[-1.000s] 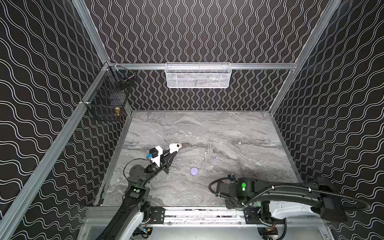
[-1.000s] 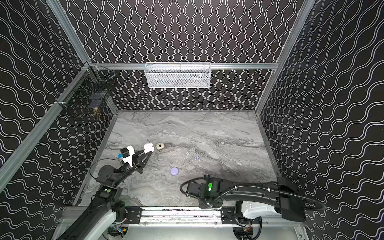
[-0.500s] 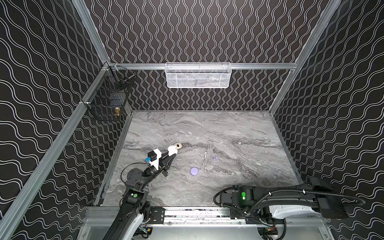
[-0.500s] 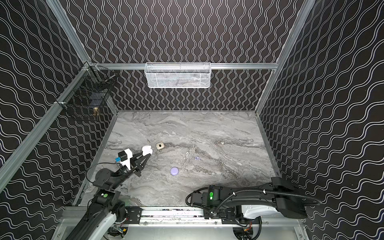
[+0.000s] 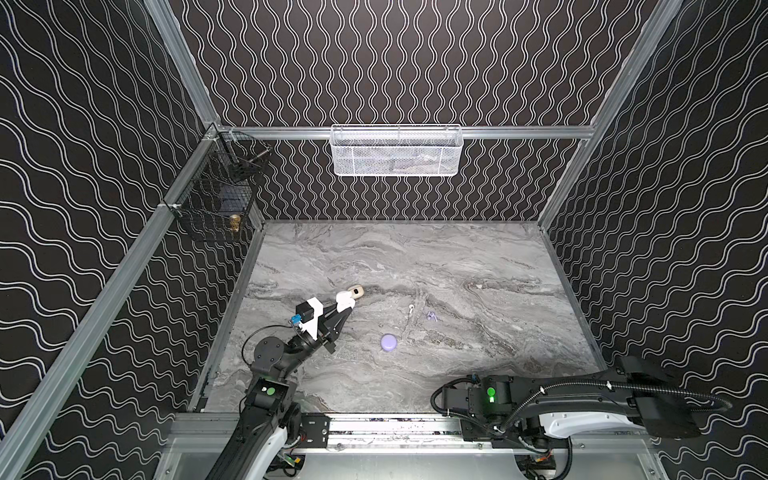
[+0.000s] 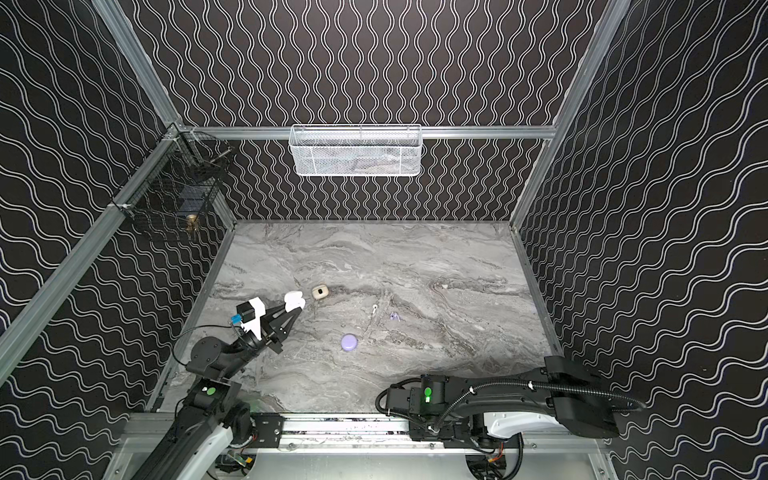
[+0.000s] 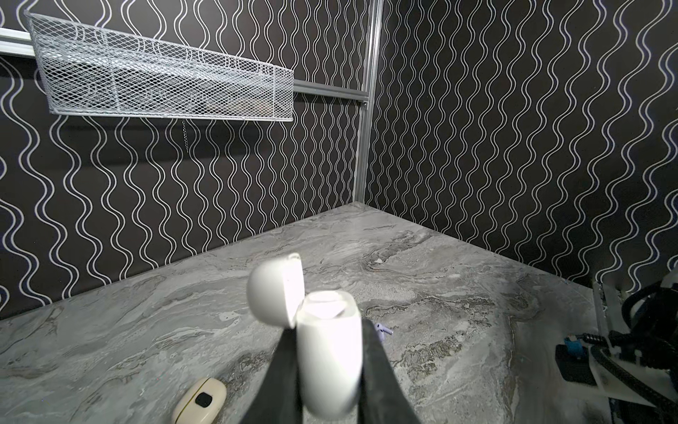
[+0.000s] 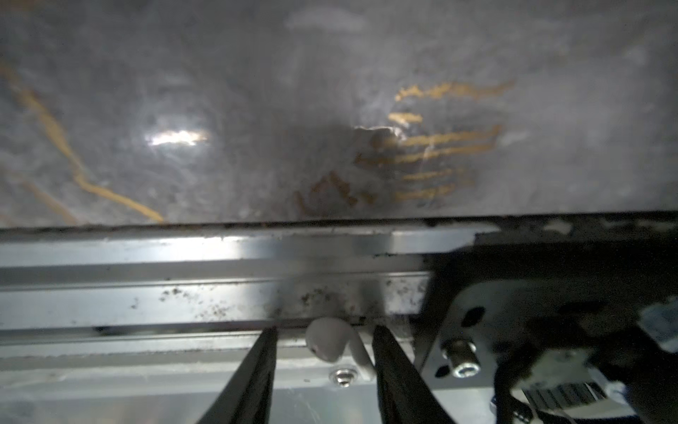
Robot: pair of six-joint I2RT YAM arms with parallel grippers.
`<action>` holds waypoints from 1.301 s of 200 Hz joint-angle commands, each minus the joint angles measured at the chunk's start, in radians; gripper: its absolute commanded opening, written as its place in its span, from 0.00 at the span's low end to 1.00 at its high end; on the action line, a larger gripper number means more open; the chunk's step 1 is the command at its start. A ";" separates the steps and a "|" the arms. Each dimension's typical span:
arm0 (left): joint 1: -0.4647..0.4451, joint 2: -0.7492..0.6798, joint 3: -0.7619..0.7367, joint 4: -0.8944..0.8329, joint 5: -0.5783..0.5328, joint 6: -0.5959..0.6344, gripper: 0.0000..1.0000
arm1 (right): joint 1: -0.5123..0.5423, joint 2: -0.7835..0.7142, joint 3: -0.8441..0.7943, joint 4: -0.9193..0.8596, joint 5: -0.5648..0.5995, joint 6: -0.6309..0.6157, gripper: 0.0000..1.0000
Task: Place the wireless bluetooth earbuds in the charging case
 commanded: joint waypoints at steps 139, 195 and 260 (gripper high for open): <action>0.002 -0.023 0.006 -0.012 -0.014 0.012 0.00 | 0.060 0.028 -0.004 0.051 0.008 0.085 0.28; 0.002 -0.027 0.006 -0.014 -0.015 0.012 0.00 | 0.071 0.010 0.021 0.023 0.053 0.104 0.19; 0.001 -0.021 0.007 0.008 0.001 -0.002 0.00 | 0.072 -0.053 0.261 -0.226 0.245 0.105 0.17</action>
